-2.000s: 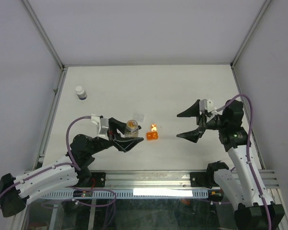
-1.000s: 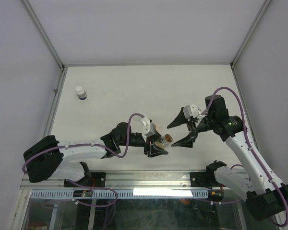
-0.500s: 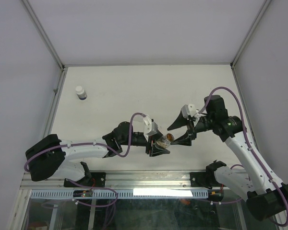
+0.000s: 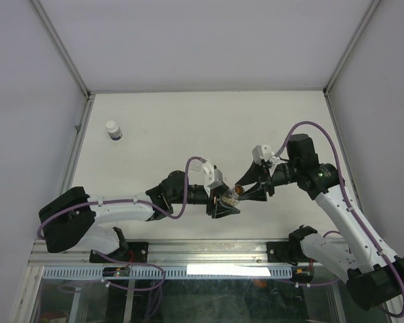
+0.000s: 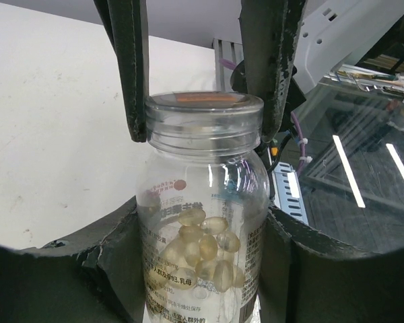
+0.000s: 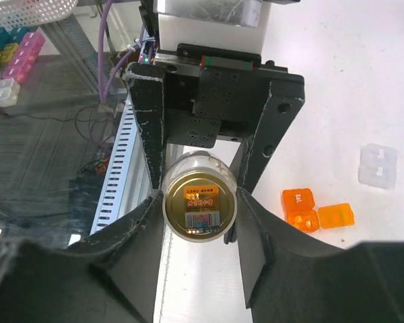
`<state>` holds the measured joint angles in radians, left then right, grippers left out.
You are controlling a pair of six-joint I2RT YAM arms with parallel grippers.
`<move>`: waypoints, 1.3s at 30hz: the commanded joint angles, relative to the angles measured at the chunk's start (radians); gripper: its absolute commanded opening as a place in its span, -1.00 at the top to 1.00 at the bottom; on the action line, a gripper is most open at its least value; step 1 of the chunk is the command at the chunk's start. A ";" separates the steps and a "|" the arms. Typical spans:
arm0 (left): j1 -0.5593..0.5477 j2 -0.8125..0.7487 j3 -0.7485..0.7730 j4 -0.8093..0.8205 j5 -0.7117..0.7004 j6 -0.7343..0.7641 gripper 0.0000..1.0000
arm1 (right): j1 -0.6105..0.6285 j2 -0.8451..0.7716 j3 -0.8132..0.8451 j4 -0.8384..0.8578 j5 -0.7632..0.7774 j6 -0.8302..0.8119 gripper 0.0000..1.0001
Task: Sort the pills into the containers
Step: Screw the lid of the pill bottle onto the pill bottle.
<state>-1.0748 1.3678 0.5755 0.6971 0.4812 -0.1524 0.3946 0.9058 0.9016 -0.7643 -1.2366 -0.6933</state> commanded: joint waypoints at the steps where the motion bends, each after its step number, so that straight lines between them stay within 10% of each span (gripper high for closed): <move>1: -0.014 0.006 0.029 0.117 -0.154 -0.055 1.00 | 0.013 0.022 0.012 0.091 0.068 0.173 0.47; 8: -0.032 0.069 0.038 0.141 -0.465 -0.138 1.00 | 0.016 0.115 0.021 0.159 0.272 0.393 0.98; 16: -0.032 0.133 0.044 0.168 -0.538 -0.145 1.00 | 0.014 0.160 0.051 0.184 0.317 0.486 1.00; 18: -0.033 0.133 0.040 0.178 -0.522 -0.140 1.00 | 0.004 0.152 0.055 0.189 0.287 0.493 0.52; 21: -0.033 0.126 0.019 0.217 -0.457 -0.132 1.00 | -0.047 0.106 0.063 0.196 0.162 0.431 -0.93; 33: -0.033 0.068 -0.019 0.267 -0.061 -0.049 1.00 | -0.127 -0.124 0.001 -0.181 -0.132 -0.375 -0.97; 39: -0.032 0.077 -0.003 0.271 0.025 -0.045 1.00 | -0.082 -0.053 0.004 -0.243 -0.131 -0.466 -0.96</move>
<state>-1.1053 1.4746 0.5499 0.8898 0.4004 -0.2306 0.2832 0.8043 0.9009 -0.9222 -1.3262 -0.9970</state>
